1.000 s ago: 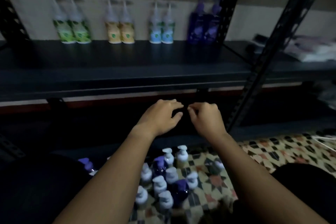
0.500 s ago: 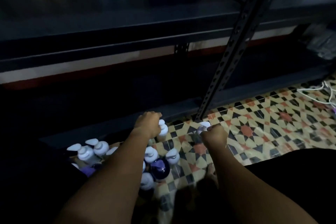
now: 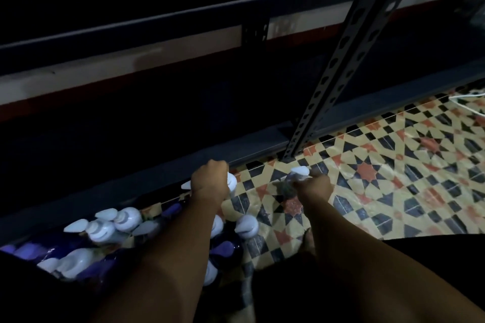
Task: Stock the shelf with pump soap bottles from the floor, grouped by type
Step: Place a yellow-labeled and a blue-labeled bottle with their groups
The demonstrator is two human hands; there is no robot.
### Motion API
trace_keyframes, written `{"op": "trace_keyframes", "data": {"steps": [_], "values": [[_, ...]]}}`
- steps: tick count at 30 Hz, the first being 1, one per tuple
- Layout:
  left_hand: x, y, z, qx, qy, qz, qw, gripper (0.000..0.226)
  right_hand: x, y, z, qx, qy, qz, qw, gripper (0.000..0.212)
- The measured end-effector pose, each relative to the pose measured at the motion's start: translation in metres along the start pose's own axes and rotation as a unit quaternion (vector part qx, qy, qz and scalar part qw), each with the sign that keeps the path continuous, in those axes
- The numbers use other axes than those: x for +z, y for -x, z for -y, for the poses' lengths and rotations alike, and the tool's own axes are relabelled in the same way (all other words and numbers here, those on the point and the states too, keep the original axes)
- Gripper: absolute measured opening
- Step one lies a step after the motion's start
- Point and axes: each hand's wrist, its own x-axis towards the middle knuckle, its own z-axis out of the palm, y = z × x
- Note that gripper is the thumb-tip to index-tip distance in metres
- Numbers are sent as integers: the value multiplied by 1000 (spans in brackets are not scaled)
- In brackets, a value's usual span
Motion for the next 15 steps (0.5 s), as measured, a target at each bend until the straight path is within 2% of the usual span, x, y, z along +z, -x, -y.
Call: {"op": "trace_keyframes", "data": {"steps": [3, 6, 9, 12, 15], "values": [[4, -3, 2, -20, 2, -2, 1000, 31, 0, -5, -6, -12, 2, 6, 1000, 40], [8, -2, 4, -17, 45, -2, 999, 36, 3, -4, -18, -45, 6, 16, 999, 23], [7, 1, 5, 4, 122, -30, 992, 32, 6, 4, -24, -87, -10, 22, 996, 12], [-8, 6, 4, 26, 189, -33, 981, 30, 2, 10, -21, -150, -16, 61, 987, 13], [-24, 16, 7, 26, 259, -34, 965, 38, -9, 23, -13, -170, -58, 126, 976, 16]]}}
